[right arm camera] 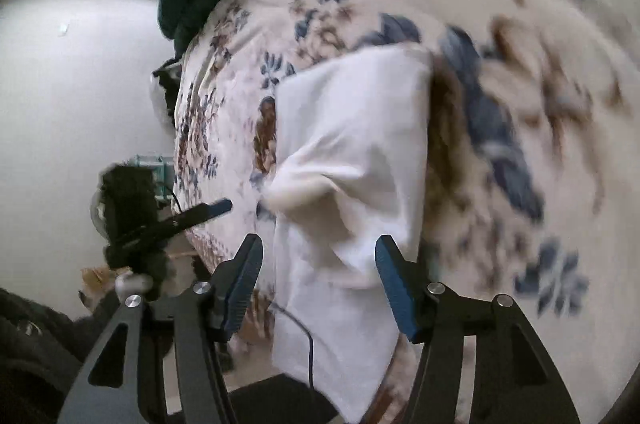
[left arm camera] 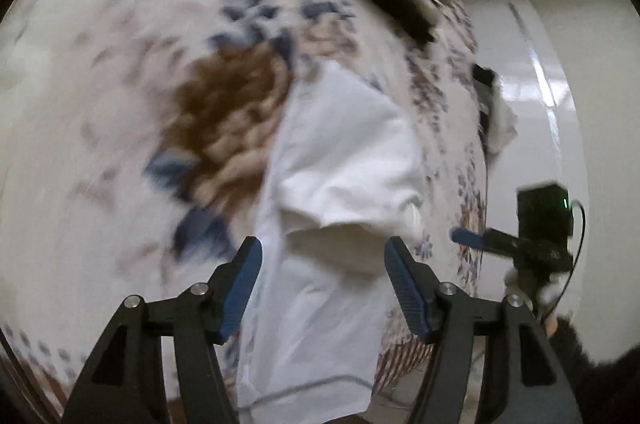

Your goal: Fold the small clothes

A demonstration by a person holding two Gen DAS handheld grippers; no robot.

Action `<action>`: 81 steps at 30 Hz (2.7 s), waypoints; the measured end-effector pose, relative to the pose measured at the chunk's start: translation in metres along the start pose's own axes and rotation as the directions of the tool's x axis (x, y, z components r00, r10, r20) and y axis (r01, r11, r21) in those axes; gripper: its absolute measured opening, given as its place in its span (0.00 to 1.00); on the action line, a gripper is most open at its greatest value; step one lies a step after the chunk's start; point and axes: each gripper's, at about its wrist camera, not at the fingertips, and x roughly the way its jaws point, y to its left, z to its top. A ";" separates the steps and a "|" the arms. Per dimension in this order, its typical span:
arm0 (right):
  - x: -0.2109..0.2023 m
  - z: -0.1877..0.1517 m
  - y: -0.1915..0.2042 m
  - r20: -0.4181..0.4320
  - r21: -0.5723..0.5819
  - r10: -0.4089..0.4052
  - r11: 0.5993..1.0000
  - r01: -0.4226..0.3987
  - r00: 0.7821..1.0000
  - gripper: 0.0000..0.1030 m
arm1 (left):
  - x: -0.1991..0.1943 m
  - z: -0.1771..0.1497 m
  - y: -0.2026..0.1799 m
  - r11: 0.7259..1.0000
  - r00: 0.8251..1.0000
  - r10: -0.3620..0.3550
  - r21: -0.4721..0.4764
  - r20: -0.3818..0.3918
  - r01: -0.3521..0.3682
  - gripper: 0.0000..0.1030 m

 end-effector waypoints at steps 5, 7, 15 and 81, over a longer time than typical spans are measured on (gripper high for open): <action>-0.007 -0.010 -0.038 0.106 0.195 -0.036 0.981 0.015 0.994 0.60 | 0.018 0.015 -0.004 0.999 0.998 0.043 -0.028 0.038 -0.041 0.59; 0.003 0.000 -0.046 0.123 0.253 -0.071 0.967 0.038 0.990 0.60 | 0.028 0.025 -0.014 0.999 0.997 0.041 -0.010 0.062 -0.041 0.59; 0.066 0.033 0.011 0.097 0.039 -0.398 0.917 0.396 0.912 0.58 | 0.098 0.028 -0.042 0.945 0.964 0.267 0.195 -0.002 -0.262 0.59; 0.001 0.071 -0.035 0.353 0.415 -0.079 0.906 -0.080 0.932 0.55 | 0.020 0.095 -0.026 0.974 0.973 -0.139 -0.154 0.187 0.169 0.63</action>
